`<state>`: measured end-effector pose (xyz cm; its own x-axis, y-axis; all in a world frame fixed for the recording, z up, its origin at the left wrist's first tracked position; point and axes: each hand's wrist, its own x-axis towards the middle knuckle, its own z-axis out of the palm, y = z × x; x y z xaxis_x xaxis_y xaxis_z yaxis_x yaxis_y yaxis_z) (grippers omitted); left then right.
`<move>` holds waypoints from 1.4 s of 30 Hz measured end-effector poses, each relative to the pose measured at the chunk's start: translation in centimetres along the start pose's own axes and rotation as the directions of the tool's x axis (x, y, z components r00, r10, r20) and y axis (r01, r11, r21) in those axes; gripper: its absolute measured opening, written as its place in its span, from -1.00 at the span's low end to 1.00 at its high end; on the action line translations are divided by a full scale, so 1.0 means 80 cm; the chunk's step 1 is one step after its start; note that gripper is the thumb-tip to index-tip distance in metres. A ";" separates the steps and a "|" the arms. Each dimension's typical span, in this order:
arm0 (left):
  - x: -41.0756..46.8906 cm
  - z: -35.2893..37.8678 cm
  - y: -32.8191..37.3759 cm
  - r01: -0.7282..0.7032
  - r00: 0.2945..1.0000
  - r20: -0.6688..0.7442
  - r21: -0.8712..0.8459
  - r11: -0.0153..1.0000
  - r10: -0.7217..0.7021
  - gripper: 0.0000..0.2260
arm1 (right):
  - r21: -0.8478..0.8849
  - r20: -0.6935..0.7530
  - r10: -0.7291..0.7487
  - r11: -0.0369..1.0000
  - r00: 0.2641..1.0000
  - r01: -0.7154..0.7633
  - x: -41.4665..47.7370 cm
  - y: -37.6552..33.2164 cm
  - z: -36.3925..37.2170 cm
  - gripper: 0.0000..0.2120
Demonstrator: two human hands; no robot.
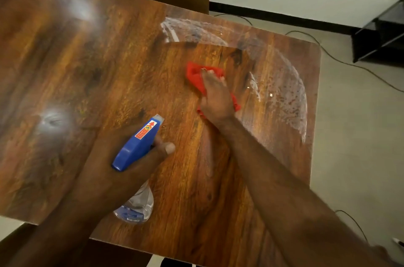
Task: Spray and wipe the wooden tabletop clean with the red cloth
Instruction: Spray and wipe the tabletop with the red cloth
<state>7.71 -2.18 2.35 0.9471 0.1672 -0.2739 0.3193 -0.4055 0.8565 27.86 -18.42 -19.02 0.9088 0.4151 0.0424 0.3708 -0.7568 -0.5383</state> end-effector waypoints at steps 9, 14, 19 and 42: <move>0.002 0.020 0.006 -0.040 0.995 0.093 0.053 0.998 0.035 -0.80 | 0.044 -0.291 0.380 0.922 0.878 -0.384 -0.066 0.169 -0.127 -0.48; -0.007 0.039 0.014 -0.021 0.992 0.122 0.028 0.999 0.017 -0.71 | -0.055 -0.236 0.406 0.901 0.883 -0.430 -0.086 0.129 -0.102 -0.31; -0.009 0.070 0.026 -0.019 0.994 0.110 0.059 0.998 0.012 -0.87 | -0.048 0.013 -0.034 0.998 0.999 0.035 -0.169 0.046 -0.039 -0.29; -0.025 0.122 0.077 -0.057 0.948 0.309 -0.066 0.996 0.075 -0.51 | -0.027 -0.060 0.081 0.996 0.995 -0.083 -0.327 0.177 -0.126 -0.19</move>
<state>8.09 -13.80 3.94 0.9318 -0.1493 -0.3307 0.2618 -0.3545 0.8977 11.25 -45.09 -19.29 0.9458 0.3210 0.0493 0.2992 -0.8019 -0.5172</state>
